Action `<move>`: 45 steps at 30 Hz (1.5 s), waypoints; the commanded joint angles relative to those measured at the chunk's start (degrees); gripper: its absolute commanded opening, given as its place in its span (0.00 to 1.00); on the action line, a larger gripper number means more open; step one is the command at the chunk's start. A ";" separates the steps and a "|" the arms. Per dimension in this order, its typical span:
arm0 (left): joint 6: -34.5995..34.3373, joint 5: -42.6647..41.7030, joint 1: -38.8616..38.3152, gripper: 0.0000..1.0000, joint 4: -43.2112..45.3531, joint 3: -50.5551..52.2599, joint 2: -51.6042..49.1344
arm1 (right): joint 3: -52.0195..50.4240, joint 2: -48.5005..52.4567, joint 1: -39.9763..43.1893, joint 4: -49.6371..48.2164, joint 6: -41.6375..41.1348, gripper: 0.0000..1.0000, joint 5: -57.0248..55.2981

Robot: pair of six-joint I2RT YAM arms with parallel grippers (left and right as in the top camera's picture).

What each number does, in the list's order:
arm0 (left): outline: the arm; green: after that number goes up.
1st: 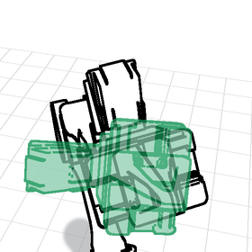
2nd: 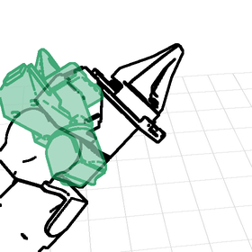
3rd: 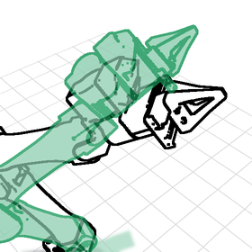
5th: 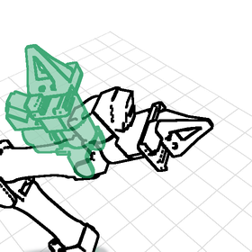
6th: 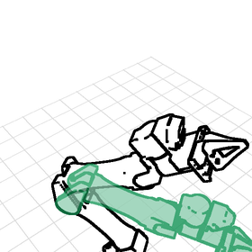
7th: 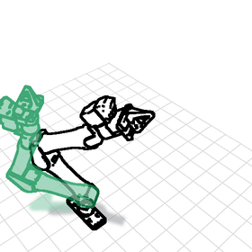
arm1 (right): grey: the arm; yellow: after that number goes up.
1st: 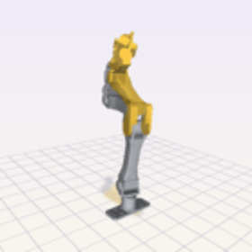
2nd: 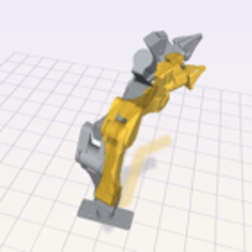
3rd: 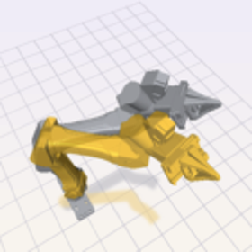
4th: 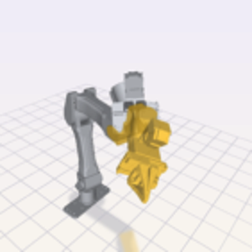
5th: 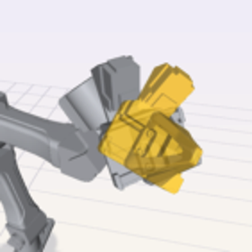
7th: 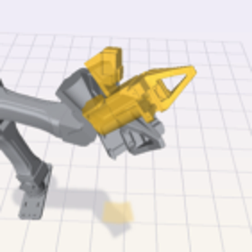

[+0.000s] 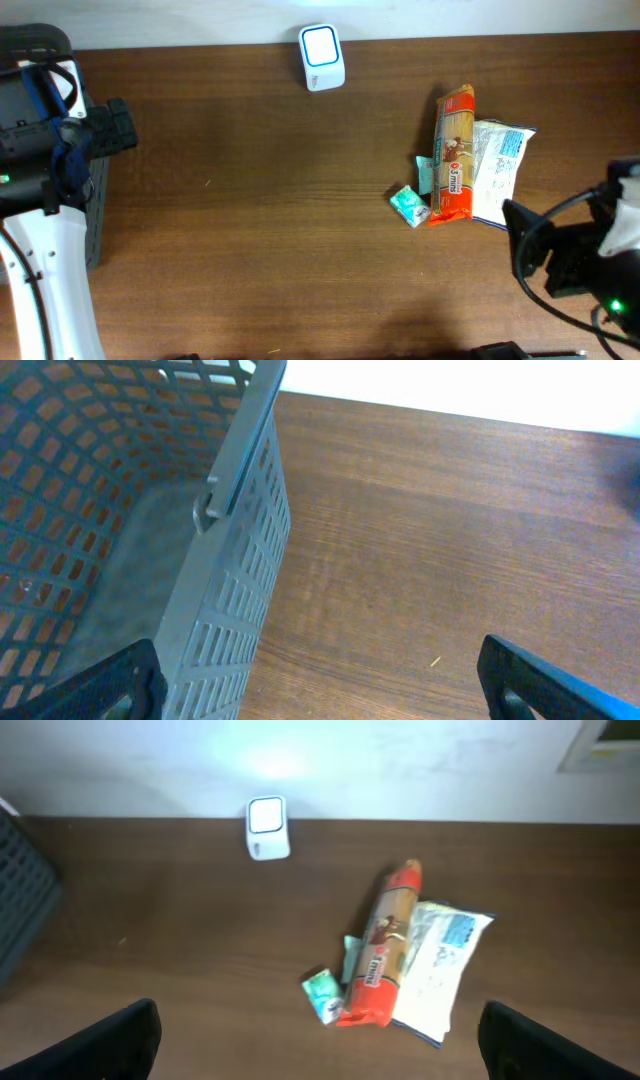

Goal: Scan the item barcode

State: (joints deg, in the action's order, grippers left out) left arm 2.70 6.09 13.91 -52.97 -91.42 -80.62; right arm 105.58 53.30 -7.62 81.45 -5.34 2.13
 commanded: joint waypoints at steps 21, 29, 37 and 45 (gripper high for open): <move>-0.52 0.39 0.15 0.99 0.13 -0.46 0.24 | -104.41 -53.11 8.85 -86.18 2.95 0.99 1.14; -0.52 0.39 0.13 0.99 0.13 -0.46 0.24 | -105.26 -53.11 7.15 -77.15 2.97 0.99 1.27; -0.52 0.39 0.15 0.99 0.13 -0.46 0.24 | -105.26 -53.11 7.15 -77.15 2.99 0.99 1.27; -0.52 0.39 -7.50 0.99 0.11 0.00 1.46 | -105.26 -53.11 7.15 -77.18 2.97 0.99 1.27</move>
State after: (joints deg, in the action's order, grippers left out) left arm 2.70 6.50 11.62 -52.99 -91.42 -80.66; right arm 0.73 0.62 -0.05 4.14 -1.72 2.94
